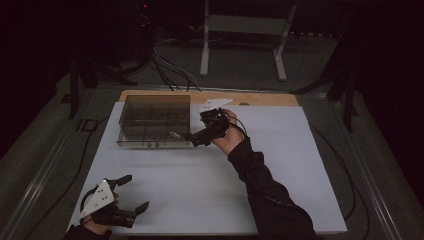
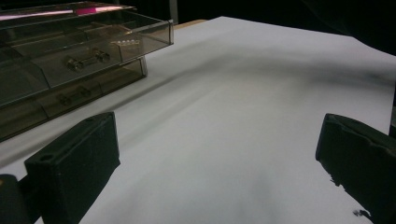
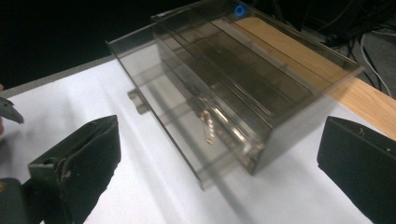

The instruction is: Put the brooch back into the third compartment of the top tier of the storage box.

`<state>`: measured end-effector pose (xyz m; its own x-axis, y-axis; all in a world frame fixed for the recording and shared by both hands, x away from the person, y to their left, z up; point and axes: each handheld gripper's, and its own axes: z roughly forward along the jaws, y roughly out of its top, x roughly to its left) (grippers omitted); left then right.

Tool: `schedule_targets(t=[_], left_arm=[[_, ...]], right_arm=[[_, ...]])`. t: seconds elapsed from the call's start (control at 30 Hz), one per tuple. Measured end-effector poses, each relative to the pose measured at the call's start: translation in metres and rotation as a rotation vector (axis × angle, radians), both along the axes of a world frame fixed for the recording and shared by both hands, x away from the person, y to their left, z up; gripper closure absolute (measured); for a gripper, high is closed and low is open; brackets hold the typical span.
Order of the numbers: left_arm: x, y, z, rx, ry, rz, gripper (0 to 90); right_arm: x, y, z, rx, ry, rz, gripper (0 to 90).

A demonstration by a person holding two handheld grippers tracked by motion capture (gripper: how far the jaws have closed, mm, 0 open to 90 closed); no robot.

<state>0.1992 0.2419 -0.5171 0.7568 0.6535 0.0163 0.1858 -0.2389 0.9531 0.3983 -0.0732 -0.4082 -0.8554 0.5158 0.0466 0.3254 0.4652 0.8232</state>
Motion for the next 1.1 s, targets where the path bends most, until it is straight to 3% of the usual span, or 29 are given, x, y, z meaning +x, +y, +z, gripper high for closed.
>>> schedule_targets(t=[0.47, 1.1], left_arm=[[0.0, -0.001, -0.001, 0.0, 0.005, 0.0, 0.6], [0.0, -0.001, 0.0, 0.001, 0.003, -0.001, 0.6]], right_arm=[[-0.009, -0.042, -0.014, 0.004, 0.015, -0.042, 0.0], [-0.032, -0.079, -0.054, 0.015, 0.06, -0.055, 0.0]])
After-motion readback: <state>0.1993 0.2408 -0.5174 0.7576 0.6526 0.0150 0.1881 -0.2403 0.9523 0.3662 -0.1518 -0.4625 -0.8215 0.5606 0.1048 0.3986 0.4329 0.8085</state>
